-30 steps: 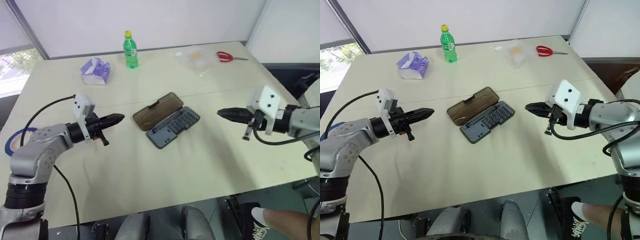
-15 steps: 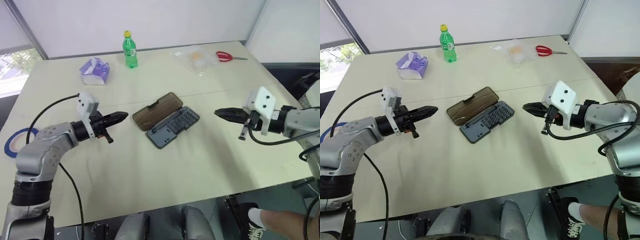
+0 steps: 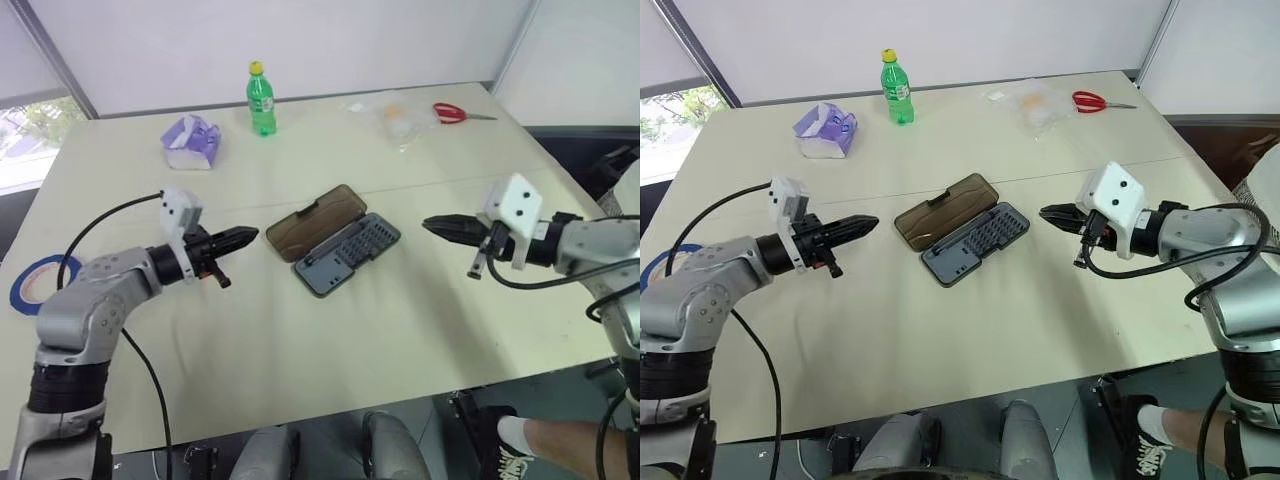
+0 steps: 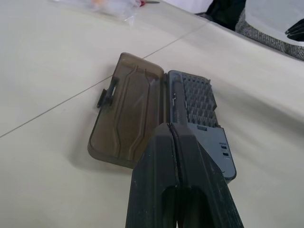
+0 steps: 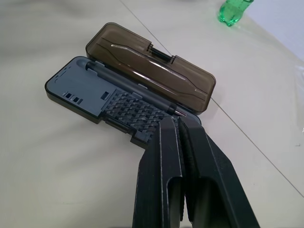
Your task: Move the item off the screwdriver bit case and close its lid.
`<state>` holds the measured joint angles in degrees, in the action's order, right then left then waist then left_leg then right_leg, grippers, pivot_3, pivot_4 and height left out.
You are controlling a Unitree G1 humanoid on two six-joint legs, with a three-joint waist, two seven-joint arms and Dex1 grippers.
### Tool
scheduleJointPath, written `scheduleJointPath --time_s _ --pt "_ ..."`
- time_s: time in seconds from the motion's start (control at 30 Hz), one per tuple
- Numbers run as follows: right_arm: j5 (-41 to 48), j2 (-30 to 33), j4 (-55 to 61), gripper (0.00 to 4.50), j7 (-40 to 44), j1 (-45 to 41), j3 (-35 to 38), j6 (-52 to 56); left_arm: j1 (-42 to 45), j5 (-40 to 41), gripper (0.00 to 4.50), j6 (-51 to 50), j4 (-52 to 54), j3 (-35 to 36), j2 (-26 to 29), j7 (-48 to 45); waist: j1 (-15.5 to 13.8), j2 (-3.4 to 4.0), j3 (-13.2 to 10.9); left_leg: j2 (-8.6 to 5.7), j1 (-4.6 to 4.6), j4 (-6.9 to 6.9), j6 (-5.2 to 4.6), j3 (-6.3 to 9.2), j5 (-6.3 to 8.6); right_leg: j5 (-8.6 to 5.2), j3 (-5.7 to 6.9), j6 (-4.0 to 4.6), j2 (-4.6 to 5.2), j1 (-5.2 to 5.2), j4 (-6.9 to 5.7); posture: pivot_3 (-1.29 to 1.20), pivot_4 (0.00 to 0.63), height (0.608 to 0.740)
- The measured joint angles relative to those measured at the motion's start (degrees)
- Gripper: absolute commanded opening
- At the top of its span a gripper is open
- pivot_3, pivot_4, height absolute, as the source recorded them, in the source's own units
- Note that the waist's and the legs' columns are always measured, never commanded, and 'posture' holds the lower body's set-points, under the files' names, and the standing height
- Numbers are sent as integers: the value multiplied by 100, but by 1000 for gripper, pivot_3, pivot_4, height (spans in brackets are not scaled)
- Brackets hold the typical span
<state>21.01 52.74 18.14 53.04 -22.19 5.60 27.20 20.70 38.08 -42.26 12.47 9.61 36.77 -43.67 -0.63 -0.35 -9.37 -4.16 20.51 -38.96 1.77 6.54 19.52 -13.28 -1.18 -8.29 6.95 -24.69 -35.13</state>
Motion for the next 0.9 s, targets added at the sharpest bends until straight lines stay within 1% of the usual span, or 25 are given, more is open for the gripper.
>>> scheduleJointPath --time_s 0.27,0.43,0.47,0.53,0.6,0.73,0.77,0.9 --pt "0 -118 78 102 -138 1 -19 1 43 -145 0 13 -44 -223 -118 40 -2 0 0 0 0 0 0 0 0 0 0 0 0 0 0 0 150 740" --pt "-29 -282 78 102 -299 -17 -36 -6 38 -472 0 165 -103 -519 -67 -51 -1 0 0 -1 0 0 0 0 0 0 0 0 0 0 0 0 150 740" --pt "-119 -399 3 325 -412 -131 -84 -11 22 -520 0 193 -130 -541 -62 -61 6 0 0 -1 -1 0 1 -1 0 0 0 0 0 0 -1 0 150 740" --pt "-434 -717 -396 980 -822 -592 -272 -22 36 -606 0 302 -203 -605 -98 -57 39 1 0 -1 -3 -2 5 -8 -3 2 -5 2 0 -2 -4 0 150 740" --pt "-711 -924 -903 1976 -1062 -1018 -466 -33 17 -702 0 402 -289 -624 -131 -33 43 0 0 -1 -2 1 6 -5 -3 2 -3 2 -1 -6 -7 0 150 740" --pt "-1057 -1647 -1951 4104 -1335 -1797 -934 -21 -35 -781 0 470 -374 -649 -248 30 110 1 0 0 15 6 7 -4 -4 2 -3 2 1 -23 -7 0 150 740" --pt "-1131 -1810 -2183 4443 -1364 -1950 -1042 -24 -61 -789 0 502 -369 -650 -265 37 124 0 0 0 21 5 7 0 -4 2 -2 2 1 -29 -8 0 150 740" --pt "-1434 -2621 -3571 4443 -1782 -2751 -1277 21 -144 -816 0 520 -316 -639 -330 136 177 1 0 -2 45 2 13 -2 -8 3 -2 3 4 -58 -15 0 150 740"
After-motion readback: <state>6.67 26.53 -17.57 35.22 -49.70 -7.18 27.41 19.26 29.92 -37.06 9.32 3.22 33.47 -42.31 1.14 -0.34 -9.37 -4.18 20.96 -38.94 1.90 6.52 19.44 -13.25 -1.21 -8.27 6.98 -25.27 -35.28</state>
